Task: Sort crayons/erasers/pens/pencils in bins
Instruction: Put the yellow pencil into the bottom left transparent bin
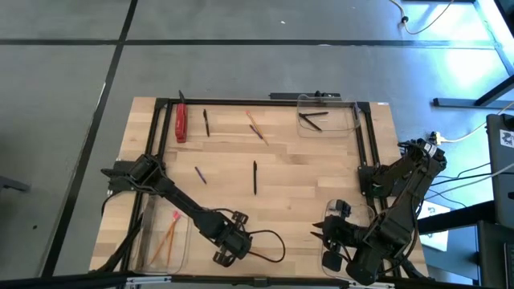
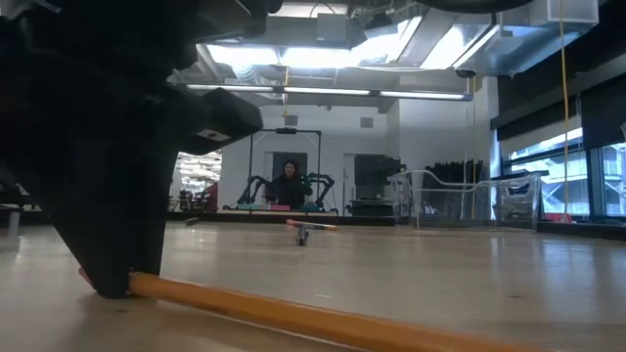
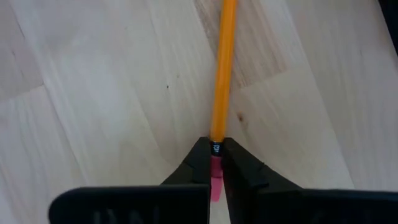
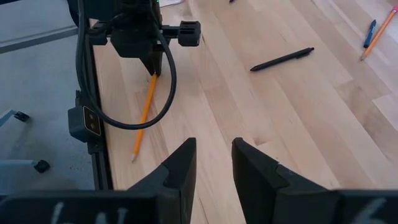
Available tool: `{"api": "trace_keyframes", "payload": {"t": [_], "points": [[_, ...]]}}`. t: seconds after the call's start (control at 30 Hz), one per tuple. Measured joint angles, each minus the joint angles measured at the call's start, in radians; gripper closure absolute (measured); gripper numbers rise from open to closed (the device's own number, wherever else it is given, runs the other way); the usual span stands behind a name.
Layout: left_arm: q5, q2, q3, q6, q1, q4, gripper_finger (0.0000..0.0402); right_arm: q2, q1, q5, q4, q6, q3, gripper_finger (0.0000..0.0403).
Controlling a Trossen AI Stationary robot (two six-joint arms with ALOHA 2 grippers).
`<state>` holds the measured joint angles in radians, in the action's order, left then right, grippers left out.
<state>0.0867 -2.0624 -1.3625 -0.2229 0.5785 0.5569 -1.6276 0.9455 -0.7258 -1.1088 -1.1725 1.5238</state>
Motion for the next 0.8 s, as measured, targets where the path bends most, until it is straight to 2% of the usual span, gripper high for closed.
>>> {"api": "trace_keyframes", "payload": {"t": [0.27, 0.6, 0.8], "points": [[-0.028, 0.040, 0.006, -0.122, -0.001, 0.016, 0.0397, 0.000, 0.000, 0.000, 0.000, 0.000, 0.000, 0.0302], [-0.021, 0.173, 0.005, -0.353, 0.002, 0.044, 0.0398, 0.000, 0.000, 0.001, -0.002, 0.001, 0.000, 0.0302], [-0.007, 0.283, 0.004, -0.580, 0.008, 0.148, 0.0399, 0.000, 0.000, 0.001, -0.002, 0.002, 0.000, 0.0302]]}}
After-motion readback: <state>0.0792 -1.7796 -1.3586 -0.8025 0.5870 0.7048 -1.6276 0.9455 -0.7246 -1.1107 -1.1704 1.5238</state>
